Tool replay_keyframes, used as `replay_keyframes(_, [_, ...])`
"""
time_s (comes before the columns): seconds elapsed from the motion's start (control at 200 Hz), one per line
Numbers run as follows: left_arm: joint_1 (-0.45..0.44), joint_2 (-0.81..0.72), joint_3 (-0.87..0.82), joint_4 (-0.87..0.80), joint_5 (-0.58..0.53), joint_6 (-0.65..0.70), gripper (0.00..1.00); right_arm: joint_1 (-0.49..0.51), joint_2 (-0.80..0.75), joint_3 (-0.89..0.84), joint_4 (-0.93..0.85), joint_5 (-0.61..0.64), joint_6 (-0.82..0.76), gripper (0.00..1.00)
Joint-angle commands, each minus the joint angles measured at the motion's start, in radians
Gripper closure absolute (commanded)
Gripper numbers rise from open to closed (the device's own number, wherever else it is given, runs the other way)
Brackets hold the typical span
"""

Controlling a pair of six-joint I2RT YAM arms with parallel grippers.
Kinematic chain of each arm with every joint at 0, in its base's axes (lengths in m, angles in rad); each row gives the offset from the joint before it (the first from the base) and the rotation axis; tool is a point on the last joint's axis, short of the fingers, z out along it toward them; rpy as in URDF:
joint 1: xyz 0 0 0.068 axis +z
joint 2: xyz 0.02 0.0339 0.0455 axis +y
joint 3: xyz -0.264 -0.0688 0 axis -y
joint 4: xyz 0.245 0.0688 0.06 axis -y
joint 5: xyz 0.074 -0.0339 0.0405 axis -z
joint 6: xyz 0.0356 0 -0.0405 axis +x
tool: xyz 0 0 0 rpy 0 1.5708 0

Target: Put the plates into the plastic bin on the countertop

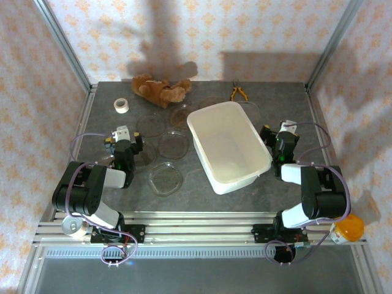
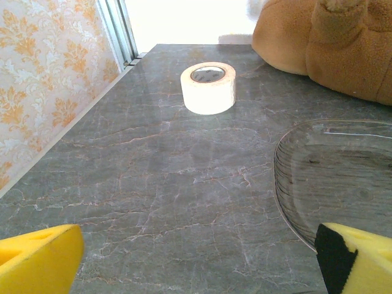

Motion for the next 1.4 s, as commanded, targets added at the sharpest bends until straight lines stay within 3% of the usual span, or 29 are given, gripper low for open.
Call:
replay_keyframes(0.0, [0.007, 0.003, 0.020, 0.017, 0.001, -0.002, 0.00, 0.010, 0.044, -0.010, -0.025, 0.006, -0.012, 0.01])
replay_keyframes(0.2, [0.009, -0.017, 0.009, 0.020, 0.009, -0.003, 0.00, 0.009, -0.040, -0.028, -0.057, 0.073, 0.016, 0.01])
replay_keyframes(0.46, [0.008, -0.213, -0.006, -0.128, 0.034, 0.007, 0.00, 0.009, -0.344, 0.038, -0.452, 0.148, 0.045, 0.01])
replay_keyframes(0.58, [0.009, -0.339, 0.048, -0.321, 0.023, -0.040, 0.00, 0.010, -0.467, 0.095, -0.665, 0.171, 0.056, 0.01])
replay_keyframes(0.711, [0.008, -0.456, 0.196, -0.711, 0.054, -0.169, 0.02, 0.009, -0.548, 0.208, -0.868, 0.152, 0.034, 0.00])
replay_keyframes(0.896, [-0.002, -0.460, 0.306, -0.990, 0.172, -0.306, 0.10, 0.009, -0.476, 0.400, -1.056, 0.001, 0.006, 0.06])
replay_keyframes(1.181, [-0.130, -0.322, 0.591, -1.489, 0.169, -0.498, 0.18, 0.009, -0.323, 0.643, -1.221, -0.159, 0.006, 0.12])
replay_keyframes(1.396, [-0.201, -0.163, 0.720, -1.641, 0.252, -0.612, 0.23, 0.009, -0.252, 0.718, -1.259, -0.228, -0.002, 0.15])
